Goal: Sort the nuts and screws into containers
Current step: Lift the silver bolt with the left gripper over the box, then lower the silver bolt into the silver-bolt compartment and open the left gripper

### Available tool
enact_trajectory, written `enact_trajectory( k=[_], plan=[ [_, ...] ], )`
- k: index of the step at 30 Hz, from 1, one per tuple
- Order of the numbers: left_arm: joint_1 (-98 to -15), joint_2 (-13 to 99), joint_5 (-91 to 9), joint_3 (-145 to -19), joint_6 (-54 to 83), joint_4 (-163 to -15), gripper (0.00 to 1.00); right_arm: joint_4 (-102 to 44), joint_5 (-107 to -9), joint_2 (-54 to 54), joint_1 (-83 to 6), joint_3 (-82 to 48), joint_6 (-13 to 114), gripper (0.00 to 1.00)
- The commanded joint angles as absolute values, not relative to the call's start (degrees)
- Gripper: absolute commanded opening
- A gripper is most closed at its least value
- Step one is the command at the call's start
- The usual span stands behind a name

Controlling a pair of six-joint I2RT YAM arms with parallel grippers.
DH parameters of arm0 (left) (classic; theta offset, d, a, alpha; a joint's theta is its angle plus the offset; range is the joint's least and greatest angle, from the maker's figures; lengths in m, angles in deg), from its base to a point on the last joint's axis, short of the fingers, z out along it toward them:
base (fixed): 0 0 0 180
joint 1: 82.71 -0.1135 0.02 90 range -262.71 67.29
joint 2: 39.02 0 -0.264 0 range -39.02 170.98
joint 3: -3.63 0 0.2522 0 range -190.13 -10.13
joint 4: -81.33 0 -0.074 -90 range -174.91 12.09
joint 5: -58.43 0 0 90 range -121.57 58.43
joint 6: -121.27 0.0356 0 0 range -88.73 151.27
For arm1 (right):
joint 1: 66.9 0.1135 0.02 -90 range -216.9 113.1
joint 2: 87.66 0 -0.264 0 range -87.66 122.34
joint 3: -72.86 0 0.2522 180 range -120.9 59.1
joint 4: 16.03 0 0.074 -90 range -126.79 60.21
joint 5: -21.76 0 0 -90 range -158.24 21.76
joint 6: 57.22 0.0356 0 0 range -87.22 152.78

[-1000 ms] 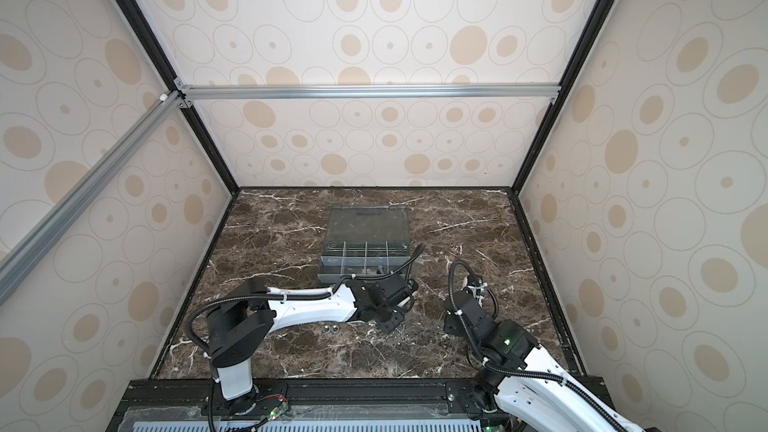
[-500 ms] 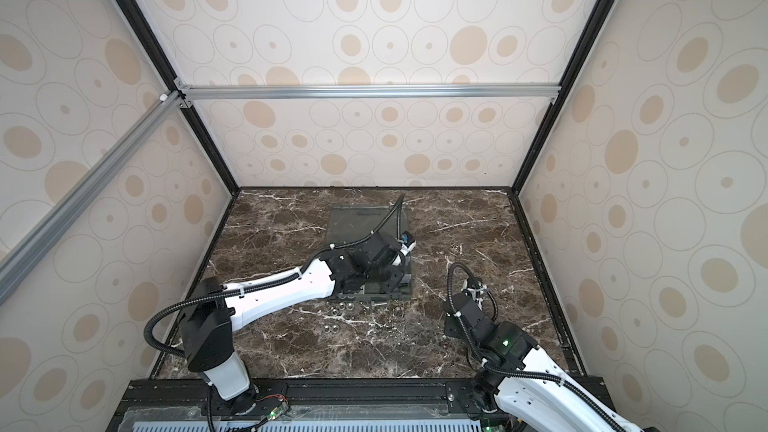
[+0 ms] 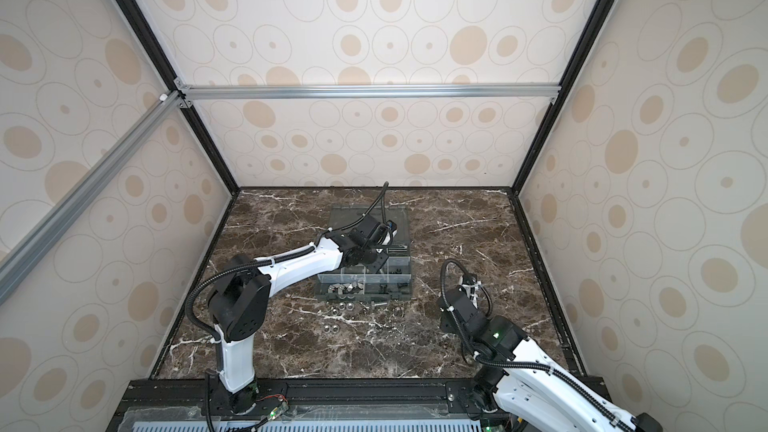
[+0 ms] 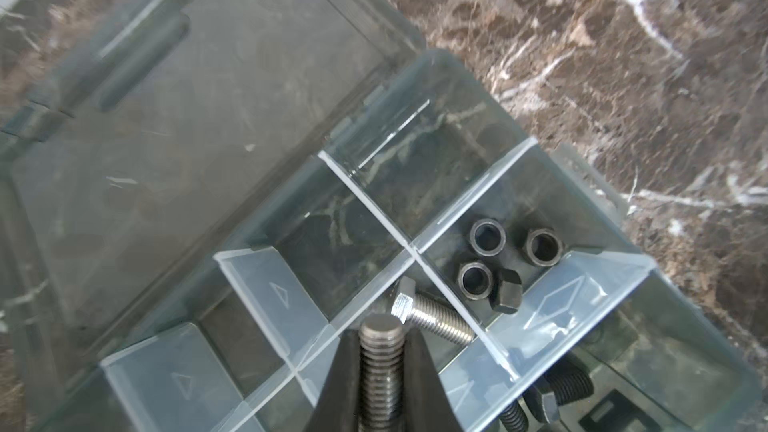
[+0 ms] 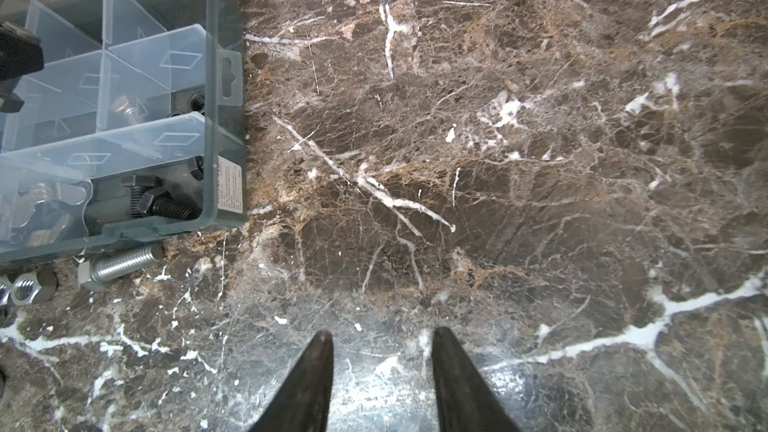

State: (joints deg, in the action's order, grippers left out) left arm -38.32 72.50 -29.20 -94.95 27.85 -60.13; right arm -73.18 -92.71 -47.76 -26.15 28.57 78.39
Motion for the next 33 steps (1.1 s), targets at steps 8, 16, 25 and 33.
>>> enact_trajectory(
  k=[8, 16, 25, 33],
  plan=[
    [-38.83, 70.55, -30.87, -93.14, 28.83, -61.47, 0.24, -71.35, -93.73, -44.23, -26.61, 26.92, 77.1, 0.42],
    [-38.79, 69.09, -30.93, -91.02, 27.77, -62.33, 0.27, -71.71, -93.2, -44.72, -26.57, 27.02, 77.34, 0.42],
    [-38.86, 67.08, -31.33, -89.59, 26.79, -63.33, 0.27, -71.29, -92.98, -44.43, -26.56, 27.02, 77.24, 0.43],
    [-38.85, 66.19, -31.57, -88.98, 26.27, -63.6, 0.27, -69.92, -91.92, -42.97, -26.63, 26.88, 76.88, 0.43]
  ],
)
